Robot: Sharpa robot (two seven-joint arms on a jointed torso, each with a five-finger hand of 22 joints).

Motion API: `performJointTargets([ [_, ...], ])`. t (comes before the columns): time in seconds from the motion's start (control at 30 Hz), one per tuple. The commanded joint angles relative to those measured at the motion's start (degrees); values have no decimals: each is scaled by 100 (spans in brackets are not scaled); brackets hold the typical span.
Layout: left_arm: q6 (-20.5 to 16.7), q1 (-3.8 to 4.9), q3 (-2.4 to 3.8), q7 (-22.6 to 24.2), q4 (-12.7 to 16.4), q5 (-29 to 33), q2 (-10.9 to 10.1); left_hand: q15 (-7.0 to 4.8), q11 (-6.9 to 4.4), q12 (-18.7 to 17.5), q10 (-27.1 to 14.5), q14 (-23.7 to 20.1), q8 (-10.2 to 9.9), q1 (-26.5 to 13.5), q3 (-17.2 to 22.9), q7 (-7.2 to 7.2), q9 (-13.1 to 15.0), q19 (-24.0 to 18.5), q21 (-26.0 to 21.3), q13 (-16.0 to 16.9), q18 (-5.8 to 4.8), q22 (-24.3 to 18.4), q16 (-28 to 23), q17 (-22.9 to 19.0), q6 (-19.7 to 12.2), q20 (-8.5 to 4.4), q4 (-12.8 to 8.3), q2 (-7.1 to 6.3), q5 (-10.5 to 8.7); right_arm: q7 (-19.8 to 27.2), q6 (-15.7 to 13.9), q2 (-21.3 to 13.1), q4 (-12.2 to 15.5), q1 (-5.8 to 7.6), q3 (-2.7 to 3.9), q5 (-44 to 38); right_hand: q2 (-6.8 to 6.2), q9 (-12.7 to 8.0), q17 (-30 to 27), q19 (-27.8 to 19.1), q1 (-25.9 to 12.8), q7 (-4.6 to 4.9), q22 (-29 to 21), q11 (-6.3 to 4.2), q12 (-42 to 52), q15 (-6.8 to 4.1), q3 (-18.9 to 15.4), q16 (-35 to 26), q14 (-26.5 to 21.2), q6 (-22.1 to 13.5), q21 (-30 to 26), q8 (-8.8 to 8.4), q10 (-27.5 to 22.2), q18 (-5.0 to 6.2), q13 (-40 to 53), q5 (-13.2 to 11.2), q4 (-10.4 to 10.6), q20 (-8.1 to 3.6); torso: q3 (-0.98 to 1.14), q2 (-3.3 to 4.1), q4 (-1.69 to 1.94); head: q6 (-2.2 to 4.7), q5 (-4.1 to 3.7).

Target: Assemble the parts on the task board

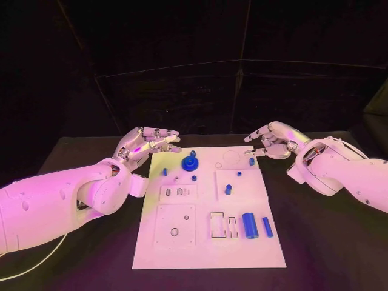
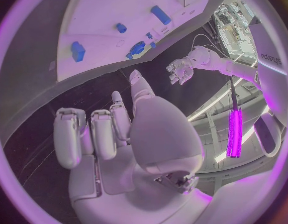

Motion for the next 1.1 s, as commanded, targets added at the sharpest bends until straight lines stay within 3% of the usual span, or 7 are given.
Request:
performJointTargets([
  [0.03, 105, 2, 2, 52, -32, 5, 33, -7, -11, -21, 46, 36, -14, -43, 47, -13, 1, 13, -37, -1, 85, -6, -28, 10, 39, 25, -7, 23, 11, 414, 233, -30, -142, 3, 0, 358, 14, -2, 196, 14, 72, 11, 746, -7, -21, -4, 5, -20, 334, 19, -14, 2, -24, -32, -10, 19, -40, -16, 9, -1, -9, 8, -59],
  [0.17, 118, -4, 1, 54, -63, 5, 64, -8, -12, -22, 50, 38, -13, -44, 49, -14, 1, 14, -37, 0, 85, -7, -30, 11, 42, 24, -8, 24, 11, 437, 301, 0, -372, -11, -1, 340, 10, -6, 199, 13, 96, 14, 744, -5, -34, -3, 3, -20, 335, 0, -15, -8, -32, -31, -21, 28, -67, -17, -6, -1, 8, 1, -96],
  [0.3, 127, -11, -1, 56, -92, 5, 88, -8, -12, -22, 51, 38, -13, -45, 50, -15, 1, 14, -37, 0, 85, -7, -31, 12, 42, 24, -8, 23, 11, 456, 361, 50, -587, -85, -2, 252, 15, -9, 196, 8, 142, 19, 736, -3, -47, -2, 9, -23, 336, -19, -20, -15, -41, -29, -31, 67, -113, -17, -2, 0, 16, -12, -91],
  [0.37, 131, -14, -2, 55, -106, 5, 97, -8, -12, -22, 51, 38, -13, -45, 50, -15, 1, 14, -37, 0, 85, -7, -31, 12, 42, 24, -8, 23, 11, 462, 390, 68, -658, -139, -1, 201, 17, -9, 199, 8, 151, 19, 736, -2, -46, -1, 11, -23, 336, -21, -20, -15, -40, -30, -29, 83, -125, -17, -12, -1, 20, -15, -85],
  [0.67, 134, -22, -6, 56, -143, 5, 114, -8, -13, -23, 52, 38, -14, -46, 51, -15, 1, 15, -38, -1, 85, -8, -33, 12, 42, 24, -10, 22, 11, 443, 556, 193, -918, -302, -1, 109, 18, -9, 198, 7, 160, 20, 734, -1, -50, -1, 12, -24, 336, -24, -21, -16, -43, -29, -33, 97, -135, -17, -18, -2, 13, -29, -72],
  [0.93, 134, -25, -8, 55, -155, 5, 124, -8, -13, -23, 52, 38, -14, -46, 51, -15, 1, 15, -38, -1, 85, -8, -33, 12, 42, 24, -10, 22, 11, 425, 606, 272, -1042, -362, -1, 90, 28, -9, 202, 5, 169, 21, 732, -1, -47, -1, 16, -22, 337, -27, -23, -16, -40, -28, -28, 109, -145, -17, -23, -6, 7, -35, -73],
  [1.1, 136, -26, -9, 55, -159, 5, 133, -8, -13, -23, 52, 38, -14, -46, 51, -15, 1, 15, -38, -1, 85, -8, -33, 12, 42, 24, -10, 22, 11, 376, 642, 357, -1140, -373, -1, 26, 112, -2, 215, 10, 230, 21, 738, -3, -39, -2, 72, -19, 341, 7, -21, 3, -32, -30, -19, 60, -200, -18, -25, -5, 14, -35, -85],
])
